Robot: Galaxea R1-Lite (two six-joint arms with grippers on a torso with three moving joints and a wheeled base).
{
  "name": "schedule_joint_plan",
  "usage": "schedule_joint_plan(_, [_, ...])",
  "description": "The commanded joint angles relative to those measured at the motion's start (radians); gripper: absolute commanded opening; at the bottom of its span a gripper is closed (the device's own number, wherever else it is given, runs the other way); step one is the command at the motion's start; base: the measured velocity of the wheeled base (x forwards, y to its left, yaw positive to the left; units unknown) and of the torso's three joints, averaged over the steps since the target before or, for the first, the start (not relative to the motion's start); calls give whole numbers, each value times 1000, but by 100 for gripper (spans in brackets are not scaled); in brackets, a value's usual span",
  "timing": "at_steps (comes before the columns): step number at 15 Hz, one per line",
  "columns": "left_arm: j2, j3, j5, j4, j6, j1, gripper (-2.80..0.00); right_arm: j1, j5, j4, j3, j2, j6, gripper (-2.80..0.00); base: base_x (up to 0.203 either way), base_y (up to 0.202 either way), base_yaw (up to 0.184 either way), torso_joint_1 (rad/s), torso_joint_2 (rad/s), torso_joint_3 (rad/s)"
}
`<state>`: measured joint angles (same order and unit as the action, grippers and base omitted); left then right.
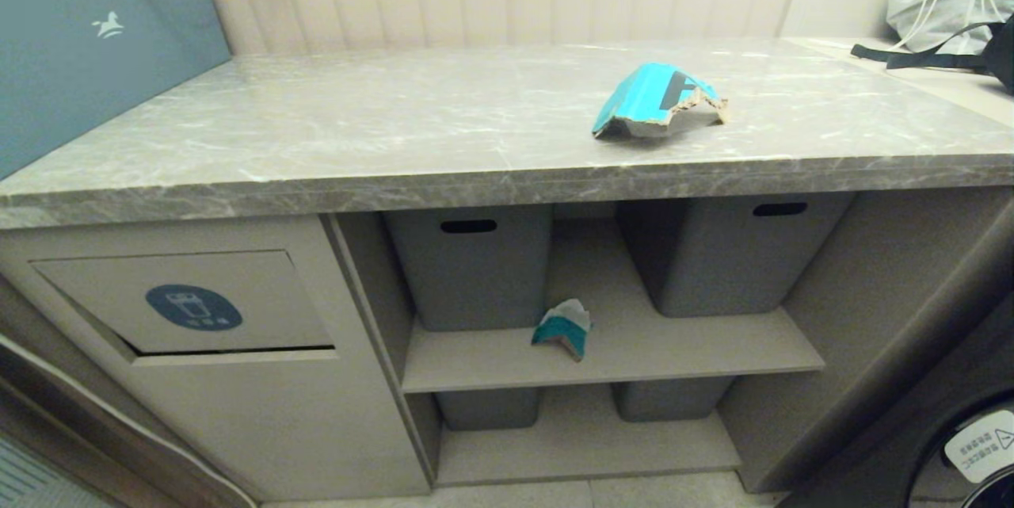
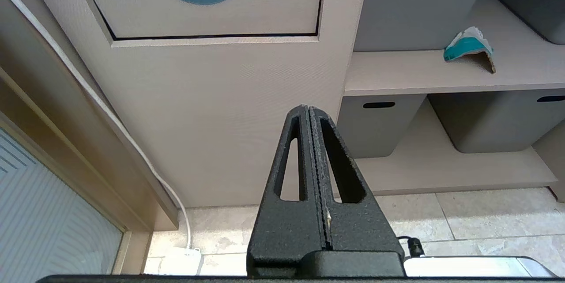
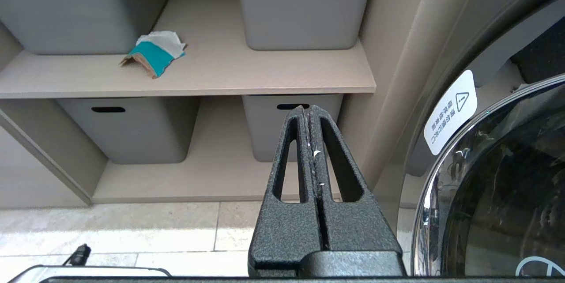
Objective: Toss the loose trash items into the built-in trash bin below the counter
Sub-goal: Pick up the garbage
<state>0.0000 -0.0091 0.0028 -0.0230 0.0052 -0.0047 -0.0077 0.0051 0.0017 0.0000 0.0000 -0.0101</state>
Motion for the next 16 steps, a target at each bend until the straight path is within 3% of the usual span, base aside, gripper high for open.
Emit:
schedule_joint_plan(1, [0,0,0,0,-2,0,-280,0,-1,0,0,0,4,-280,0,0,0,0,0,0])
schedule_joint_plan(6, [0,0,0,0,-7,0,-280,0,11,1,-36,4,-21,-280,0,0,0,0,0,0])
schedule_joint_plan(9, [0,-2,0,0,-5,0,-280,0,77,2,-254,183,-37,-280,0,0,0,0,0,0])
schedule_joint_plan(12, [0,-2,0,0,-4,0,-280,1,148,-16,-538,555,-25,-280,0,0,0,0,0,0])
schedule_joint_plan(16, [0,-2,0,0,-5,0,-280,10,288,-144,-813,909,4,-280,0,0,0,0,0,0])
